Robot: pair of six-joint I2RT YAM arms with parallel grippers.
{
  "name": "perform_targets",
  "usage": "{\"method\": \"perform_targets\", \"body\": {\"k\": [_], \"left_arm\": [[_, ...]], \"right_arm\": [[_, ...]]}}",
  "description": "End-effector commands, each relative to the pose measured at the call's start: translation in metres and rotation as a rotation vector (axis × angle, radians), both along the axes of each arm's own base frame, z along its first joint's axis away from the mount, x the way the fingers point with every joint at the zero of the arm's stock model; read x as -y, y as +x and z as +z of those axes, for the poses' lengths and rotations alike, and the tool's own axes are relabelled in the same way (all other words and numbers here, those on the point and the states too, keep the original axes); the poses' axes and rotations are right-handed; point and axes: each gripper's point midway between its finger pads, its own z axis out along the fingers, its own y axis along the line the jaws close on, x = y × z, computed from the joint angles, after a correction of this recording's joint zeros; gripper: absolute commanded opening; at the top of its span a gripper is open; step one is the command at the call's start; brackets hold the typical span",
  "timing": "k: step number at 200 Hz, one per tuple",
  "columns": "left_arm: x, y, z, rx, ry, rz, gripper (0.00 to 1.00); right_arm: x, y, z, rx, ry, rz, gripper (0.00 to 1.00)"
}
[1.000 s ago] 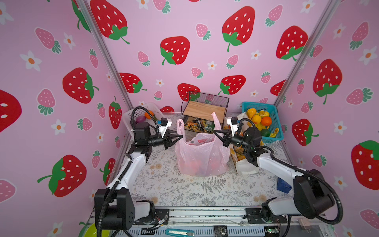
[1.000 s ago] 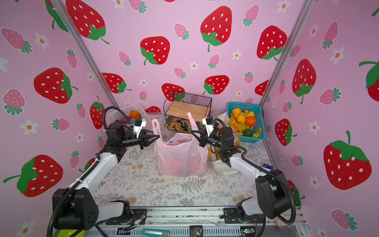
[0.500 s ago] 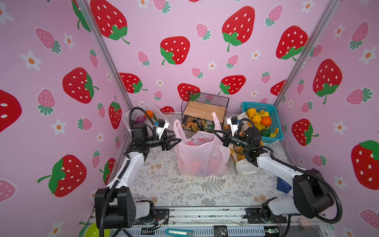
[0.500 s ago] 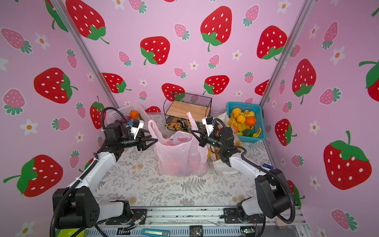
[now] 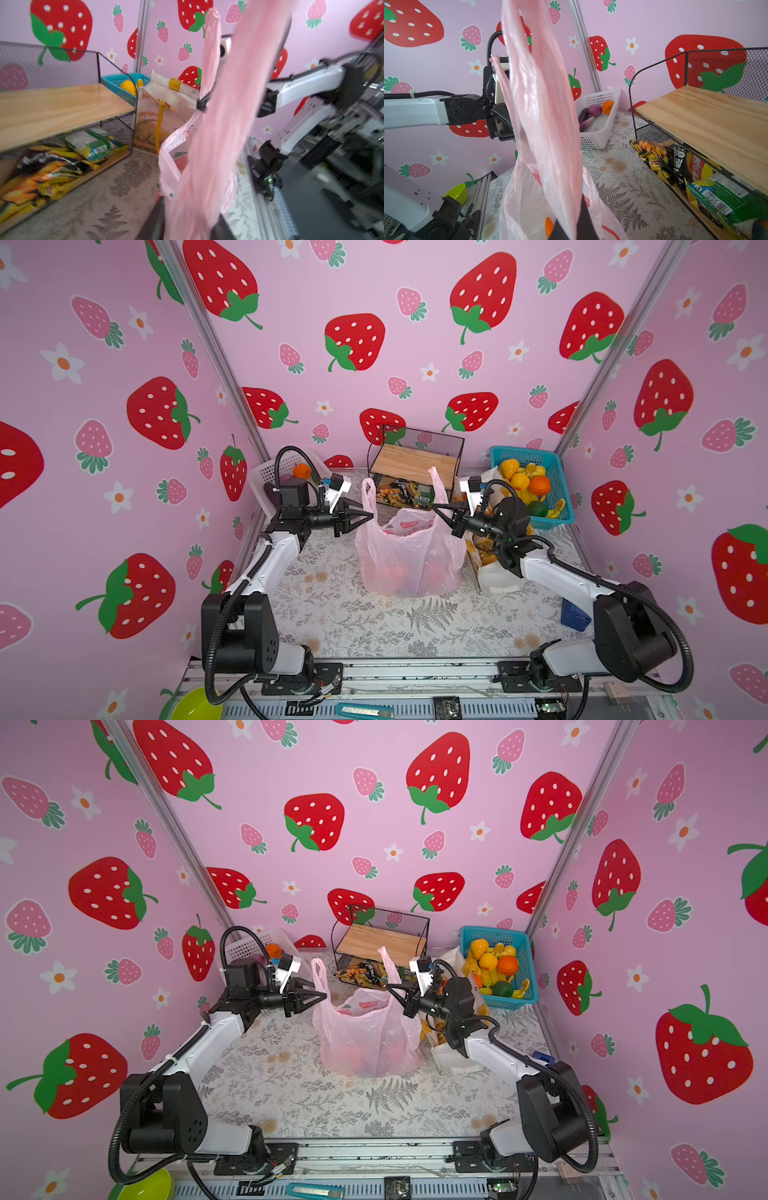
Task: Place the mixed food into the grocery bags and tie them
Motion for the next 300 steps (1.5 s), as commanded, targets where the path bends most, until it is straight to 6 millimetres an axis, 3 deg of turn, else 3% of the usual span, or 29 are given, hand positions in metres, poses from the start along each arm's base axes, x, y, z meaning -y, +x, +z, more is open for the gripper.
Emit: {"method": "perform_targets", "body": {"k": [1,20,46,59,85,109,139,206,282,300], "left_arm": [[0.005,-0.013,0.019,0.084,-0.005,-0.039,0.09],[0.013,-0.029,0.020,0.139,0.077,-0.022,0.00],[0.026,-0.042,0.019,0.223,0.262,0.015,0.00],[0.034,-0.044,0.009,0.291,0.408,0.034,0.00],[0.043,-0.038,-0.025,0.358,0.783,0.017,0.00],[0.051,-0.024,-0.031,0.346,0.968,0.013,0.00],[0.077,-0.016,-0.014,0.381,0.957,0.007,0.00],[0.097,-0.001,0.000,0.348,0.954,0.025,0.00],[0.107,0.008,-0.008,0.368,1.002,0.023,0.00],[0.109,0.007,-0.011,0.372,1.013,0.011,0.00]], "right_arm": [[0.002,-0.002,0.008,0.026,0.002,-0.015,0.00],[0.004,-0.001,0.009,0.046,-0.028,-0.028,0.00],[0.001,0.000,0.001,0.021,-0.076,-0.013,0.00],[0.000,0.002,-0.003,0.004,-0.101,-0.010,0.00],[0.002,0.003,-0.005,-0.002,-0.117,0.023,0.00],[0.002,-0.004,-0.005,0.024,-0.119,0.074,0.00],[0.000,-0.013,-0.008,0.068,-0.116,0.130,0.00],[0.000,-0.017,-0.014,0.106,-0.109,0.146,0.10],[-0.008,-0.025,0.000,0.119,-0.047,0.179,0.41],[-0.008,-0.022,0.003,0.108,-0.032,0.158,0.44]]}}
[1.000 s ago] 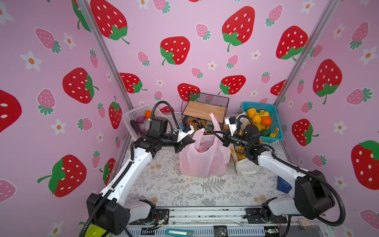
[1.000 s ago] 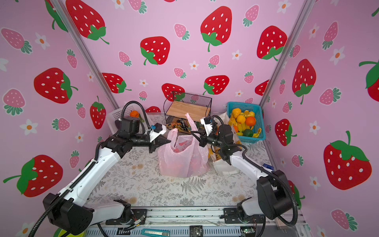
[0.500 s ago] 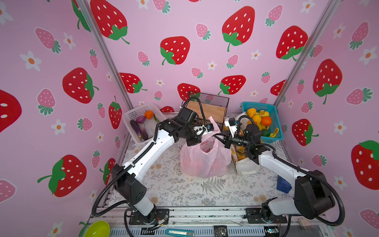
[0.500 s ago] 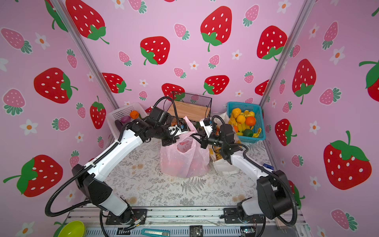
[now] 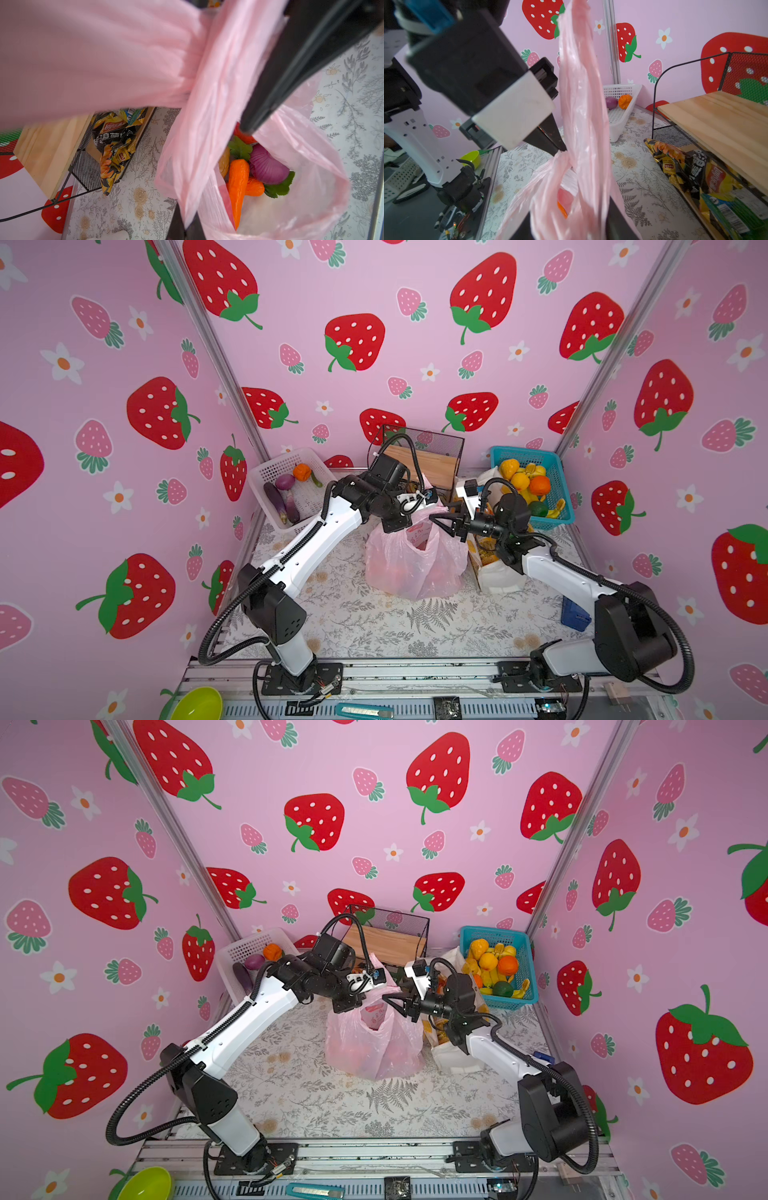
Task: Place the mixed food into the grocery bags and tie them
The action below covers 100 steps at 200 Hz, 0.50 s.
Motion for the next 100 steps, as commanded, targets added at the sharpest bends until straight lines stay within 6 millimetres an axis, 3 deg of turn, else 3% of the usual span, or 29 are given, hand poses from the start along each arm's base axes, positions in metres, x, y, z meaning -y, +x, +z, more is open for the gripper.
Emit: {"method": "perform_targets", "body": {"k": [1,61,100], "left_arm": [[0.003,-0.002,0.009,0.021,0.010,-0.019,0.00],[-0.001,-0.001,0.009,0.038,0.032,-0.013,0.00],[-0.004,-0.001,0.007,0.040,0.041,-0.010,0.00]], "right_arm": [[-0.003,-0.001,0.007,0.010,0.033,0.002,0.44],[-0.003,0.006,0.019,-0.012,0.075,-0.026,0.42],[-0.006,0.005,0.021,-0.015,0.084,-0.017,0.34]]}}
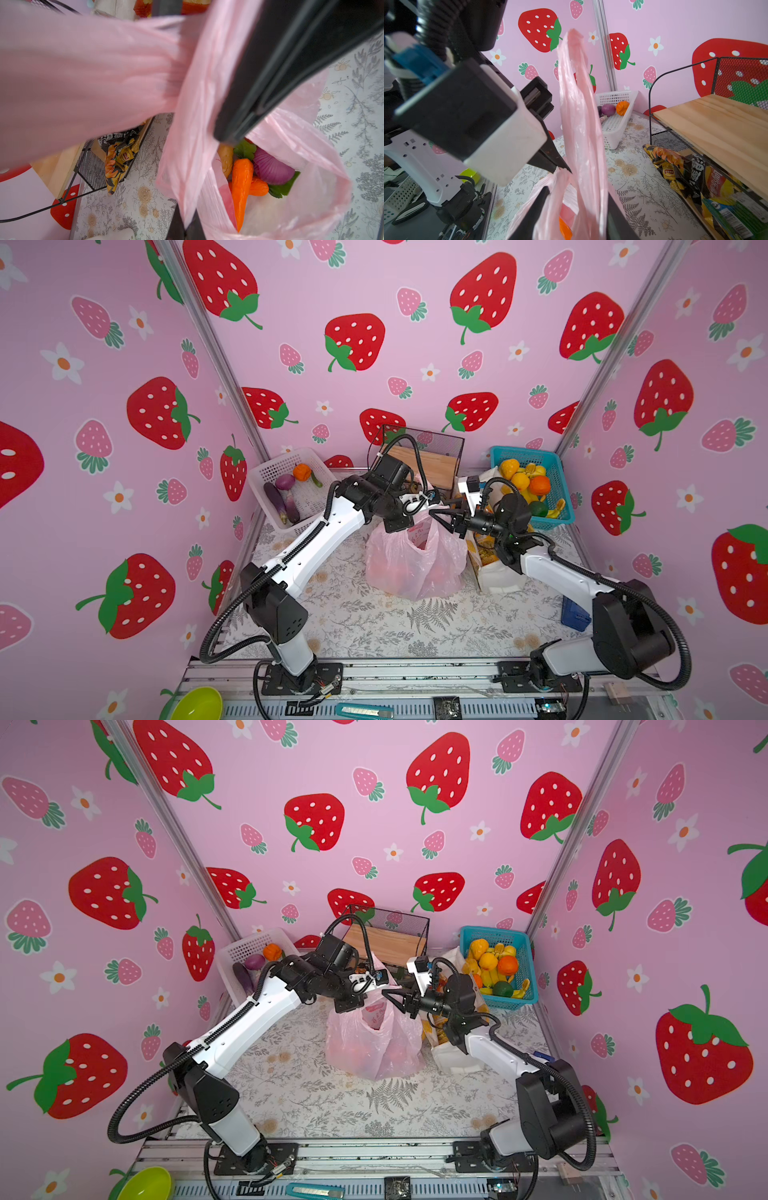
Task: Place the mixed food into the grocery bags and tie them
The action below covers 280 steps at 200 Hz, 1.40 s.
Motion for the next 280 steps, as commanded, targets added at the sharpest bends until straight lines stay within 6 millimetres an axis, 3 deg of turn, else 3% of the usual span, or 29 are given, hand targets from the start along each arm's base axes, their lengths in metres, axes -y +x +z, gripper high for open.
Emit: {"method": "perform_targets", "body": {"k": [1,42,56,82,99,118,138,159,221,235,260,270,280], "left_arm": [[-0.003,-0.003,0.008,0.020,0.014,-0.017,0.00],[-0.006,-0.003,0.012,0.028,0.009,0.000,0.00],[-0.010,-0.005,0.017,0.015,-0.025,0.013,0.00],[-0.013,-0.025,0.040,-0.109,-0.271,0.002,0.41],[-0.009,-0.032,0.066,-0.174,-0.489,-0.014,0.59],[-0.001,-0.032,0.096,-0.227,-0.692,-0.043,0.72],[0.010,-0.023,0.116,-0.266,-0.803,-0.057,0.76],[0.020,-0.010,0.127,-0.311,-0.854,-0.044,0.74],[0.036,0.019,0.133,-0.358,-0.920,-0.004,0.62],[0.037,0.019,0.135,-0.365,-0.928,-0.015,0.49],[0.034,0.013,0.134,-0.355,-0.920,-0.030,0.11],[0.029,0.010,0.132,-0.335,-0.914,-0.030,0.01],[0.025,0.006,0.129,-0.308,-0.904,-0.021,0.00]], "right_arm": [[-0.005,-0.001,0.011,0.020,0.031,0.012,0.33],[-0.001,0.004,0.004,0.018,0.013,-0.026,0.01],[0.002,0.004,0.003,0.030,0.008,-0.036,0.00],[0.007,-0.001,0.003,0.065,-0.004,-0.032,0.00],[0.006,-0.011,0.008,0.104,0.001,0.014,0.00],[0.003,-0.020,0.011,0.144,0.000,0.049,0.00],[0.002,-0.024,0.011,0.157,-0.004,0.060,0.00],[0.002,-0.025,0.011,0.156,-0.006,0.059,0.00],[-0.001,-0.028,0.006,0.146,-0.013,0.065,0.00],[-0.001,-0.027,0.006,0.140,-0.015,0.057,0.00],[0.002,-0.016,0.004,0.106,-0.029,-0.014,0.00],[0.004,-0.013,0.003,0.091,-0.033,-0.034,0.00],[0.006,-0.010,0.002,0.071,-0.030,-0.058,0.00]]}}
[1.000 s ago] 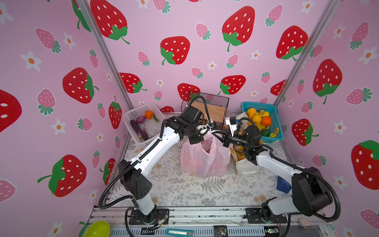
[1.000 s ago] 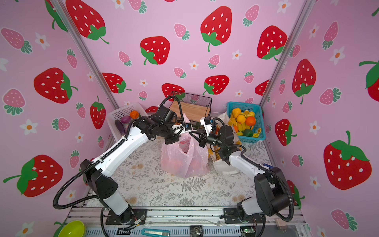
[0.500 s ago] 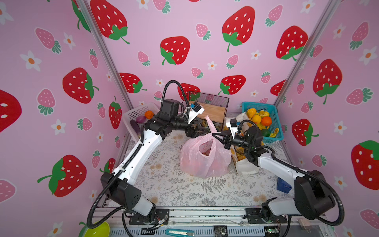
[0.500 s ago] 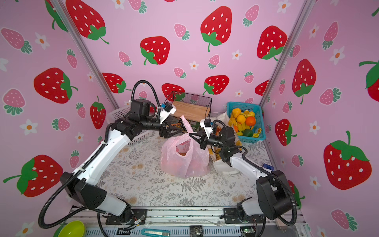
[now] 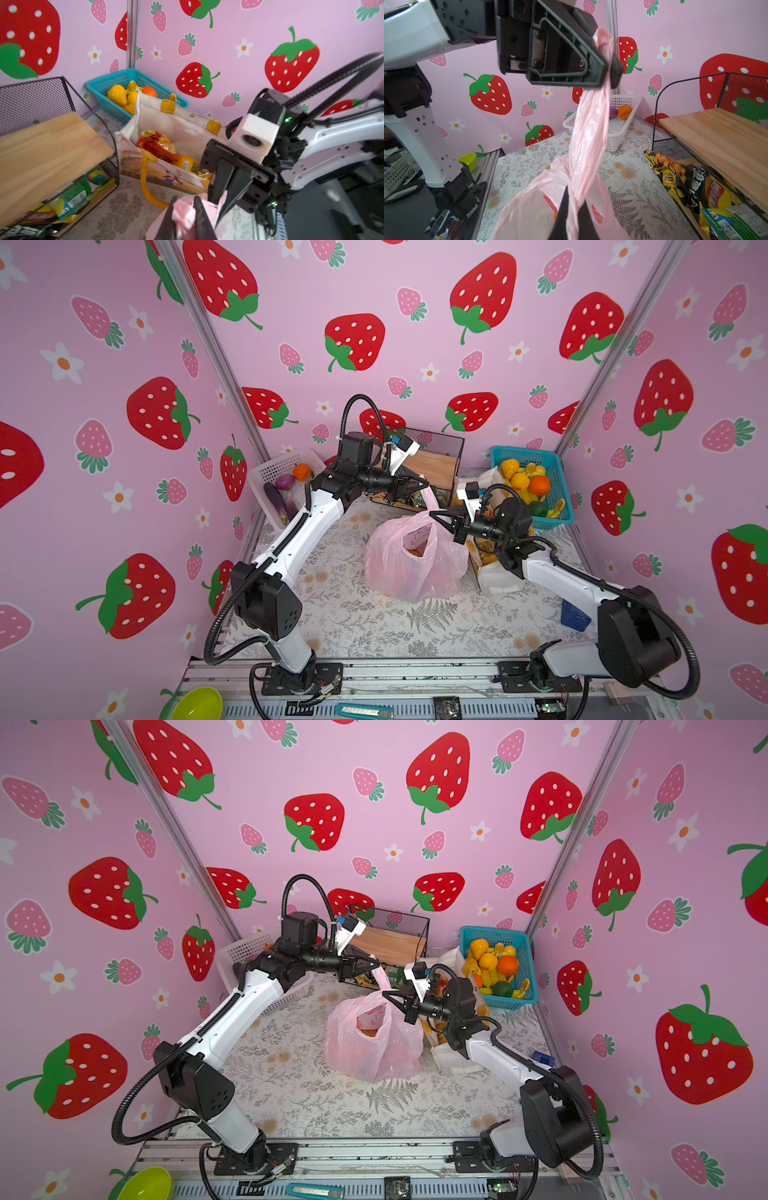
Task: Place the mixed food into the grocery bags and tie them
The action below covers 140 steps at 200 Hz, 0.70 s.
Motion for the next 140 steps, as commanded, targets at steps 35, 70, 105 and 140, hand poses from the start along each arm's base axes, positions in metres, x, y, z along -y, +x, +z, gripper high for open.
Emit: {"method": "perform_targets", "body": {"k": [35,70,105,140], "left_arm": [[-0.022,-0.029,-0.003,0.187,0.059,0.085,0.00],[-0.024,-0.042,-0.030,0.265,0.097,0.162,0.00],[-0.015,-0.050,-0.067,0.268,0.149,0.195,0.00],[-0.011,-0.053,-0.088,0.255,0.160,0.222,0.00]], "right_arm": [[0.011,0.019,0.002,-0.139,0.044,-0.146,0.08],[0.009,0.020,0.006,-0.229,0.133,-0.131,0.09],[0.005,0.021,0.006,-0.255,0.154,-0.128,0.09],[0.002,0.021,0.004,-0.274,0.160,-0.120,0.12]]}}
